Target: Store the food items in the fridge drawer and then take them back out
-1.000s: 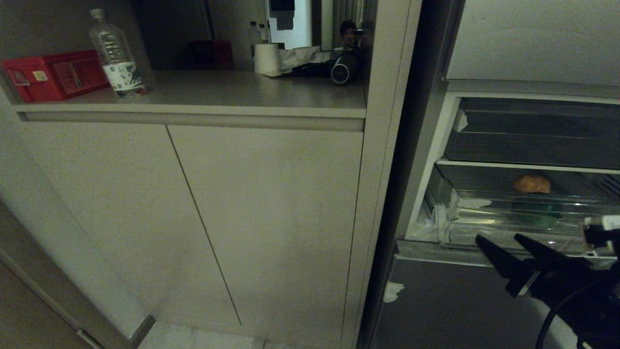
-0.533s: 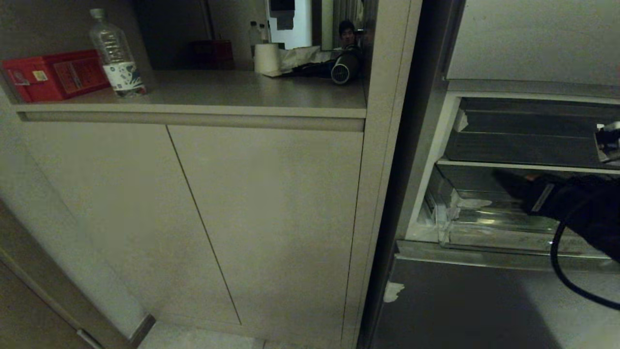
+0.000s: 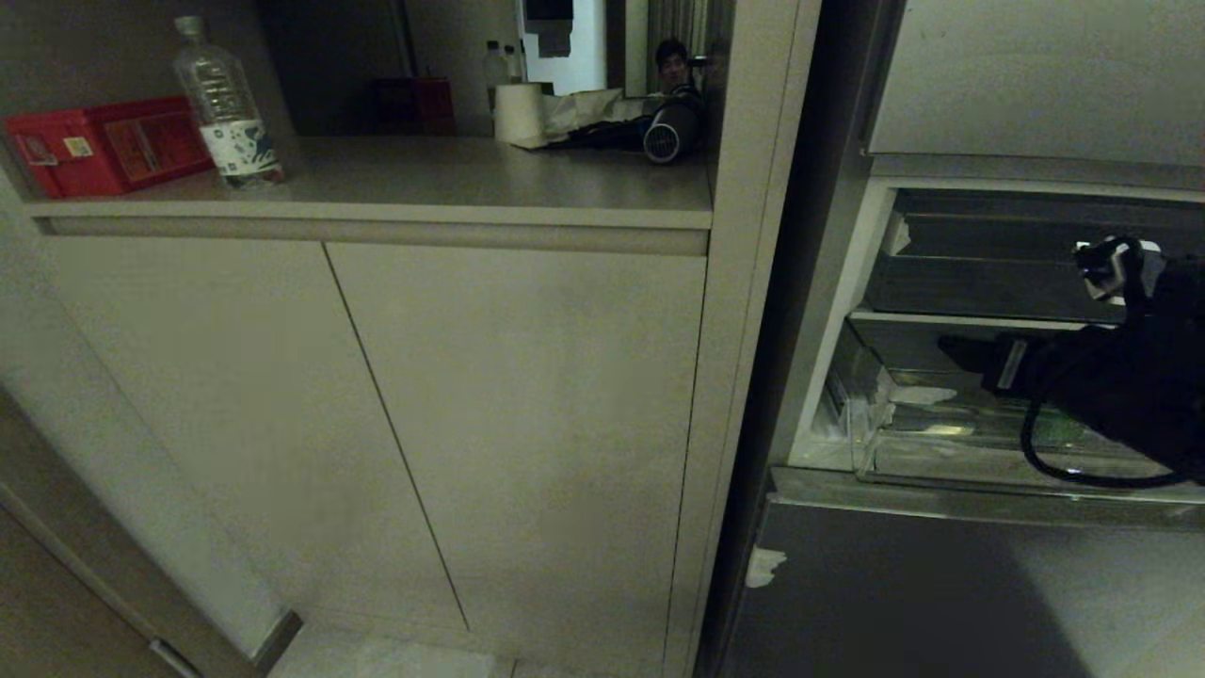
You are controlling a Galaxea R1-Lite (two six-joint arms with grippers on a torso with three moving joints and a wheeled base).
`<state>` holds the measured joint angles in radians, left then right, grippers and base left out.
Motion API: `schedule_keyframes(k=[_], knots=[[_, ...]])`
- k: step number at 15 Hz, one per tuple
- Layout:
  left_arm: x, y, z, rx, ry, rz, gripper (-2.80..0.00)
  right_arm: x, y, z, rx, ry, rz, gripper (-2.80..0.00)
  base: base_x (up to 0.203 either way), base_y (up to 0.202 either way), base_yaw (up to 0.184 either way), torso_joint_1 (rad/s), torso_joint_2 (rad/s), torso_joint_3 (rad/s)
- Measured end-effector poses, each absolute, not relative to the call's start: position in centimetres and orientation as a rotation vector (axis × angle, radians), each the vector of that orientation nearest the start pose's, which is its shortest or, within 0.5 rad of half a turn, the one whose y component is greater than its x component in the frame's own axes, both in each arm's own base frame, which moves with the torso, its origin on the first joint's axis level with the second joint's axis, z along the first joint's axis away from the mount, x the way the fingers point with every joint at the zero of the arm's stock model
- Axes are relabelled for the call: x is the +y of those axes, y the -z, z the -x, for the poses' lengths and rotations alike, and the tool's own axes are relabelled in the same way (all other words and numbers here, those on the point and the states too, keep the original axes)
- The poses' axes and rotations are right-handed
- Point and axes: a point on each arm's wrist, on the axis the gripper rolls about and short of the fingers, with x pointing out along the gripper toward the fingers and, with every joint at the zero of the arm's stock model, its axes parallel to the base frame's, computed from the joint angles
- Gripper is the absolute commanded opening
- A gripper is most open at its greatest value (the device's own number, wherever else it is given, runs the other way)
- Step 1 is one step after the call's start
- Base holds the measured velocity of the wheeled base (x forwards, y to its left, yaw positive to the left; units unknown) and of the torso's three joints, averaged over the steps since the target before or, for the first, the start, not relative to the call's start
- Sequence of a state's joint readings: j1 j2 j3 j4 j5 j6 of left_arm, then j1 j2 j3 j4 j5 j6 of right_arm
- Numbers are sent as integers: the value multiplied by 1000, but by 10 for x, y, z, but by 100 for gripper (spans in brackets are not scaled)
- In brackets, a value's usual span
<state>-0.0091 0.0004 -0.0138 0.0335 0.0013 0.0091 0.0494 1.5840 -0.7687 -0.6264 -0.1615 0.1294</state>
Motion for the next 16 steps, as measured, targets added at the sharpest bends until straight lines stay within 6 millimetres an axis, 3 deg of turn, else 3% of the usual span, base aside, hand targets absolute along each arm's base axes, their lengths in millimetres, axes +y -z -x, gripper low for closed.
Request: schedule_keyframes(k=[6, 12, 16], knots=[[0, -76, 24, 20, 8, -9, -280, 0, -208, -299, 288, 165, -97, 0, 0, 0, 0, 0, 0, 0], [0, -76, 24, 20, 8, -9, -280, -8, -223, -306, 486, 189, -53, 0, 0, 0, 0, 0, 0, 0], [0, -76, 24, 20, 8, -9, -280, -12, -219, -311, 574, 198, -27, 0, 0, 0, 0, 0, 0, 0]])
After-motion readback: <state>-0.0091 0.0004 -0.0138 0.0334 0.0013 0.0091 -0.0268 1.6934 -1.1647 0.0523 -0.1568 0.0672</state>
